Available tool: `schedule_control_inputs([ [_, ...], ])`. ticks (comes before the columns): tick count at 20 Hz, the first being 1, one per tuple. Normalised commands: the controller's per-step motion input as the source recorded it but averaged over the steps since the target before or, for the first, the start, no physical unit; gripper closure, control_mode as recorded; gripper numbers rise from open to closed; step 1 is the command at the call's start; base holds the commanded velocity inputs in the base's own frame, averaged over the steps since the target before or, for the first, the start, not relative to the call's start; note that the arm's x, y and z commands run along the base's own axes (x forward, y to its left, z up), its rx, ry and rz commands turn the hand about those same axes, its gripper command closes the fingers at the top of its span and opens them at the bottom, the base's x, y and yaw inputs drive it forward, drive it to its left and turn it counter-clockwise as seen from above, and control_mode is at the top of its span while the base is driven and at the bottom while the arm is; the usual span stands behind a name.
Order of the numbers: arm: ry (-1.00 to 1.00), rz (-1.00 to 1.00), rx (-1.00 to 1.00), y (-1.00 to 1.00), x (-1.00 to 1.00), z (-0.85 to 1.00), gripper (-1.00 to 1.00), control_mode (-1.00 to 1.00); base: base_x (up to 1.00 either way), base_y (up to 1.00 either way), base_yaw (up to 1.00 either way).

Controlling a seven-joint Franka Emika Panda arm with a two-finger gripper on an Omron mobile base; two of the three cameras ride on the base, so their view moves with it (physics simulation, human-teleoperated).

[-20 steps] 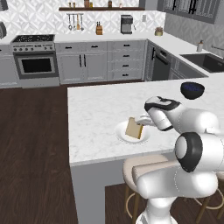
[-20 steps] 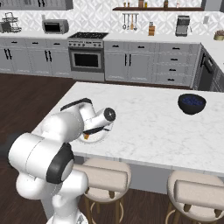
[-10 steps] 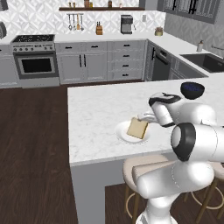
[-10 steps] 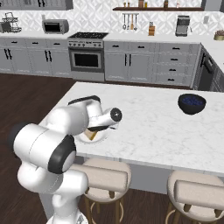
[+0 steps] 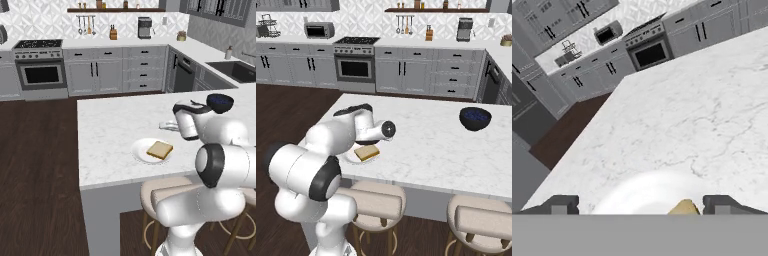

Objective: Start the toaster. Once the lever pops up, take the bread to the plate on the dining counter.

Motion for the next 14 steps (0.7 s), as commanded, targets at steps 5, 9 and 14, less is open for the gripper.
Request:
schedule_control_inputs([
  [5, 0.01, -0.12, -0.18, 0.92, -0.37, 0.76, -1.00, -1.00, 0.00, 0.00, 0.00],
  [9, 0.15, -0.16, -0.22, 0.78, -0.64, 0.73, -1.00, -1.00, 0.00, 0.00, 0.00],
  [14, 0.28, -0.19, -0.14, 0.16, -0.61, 0.78, -1.00, -1.00, 0.00, 0.00, 0.00],
])
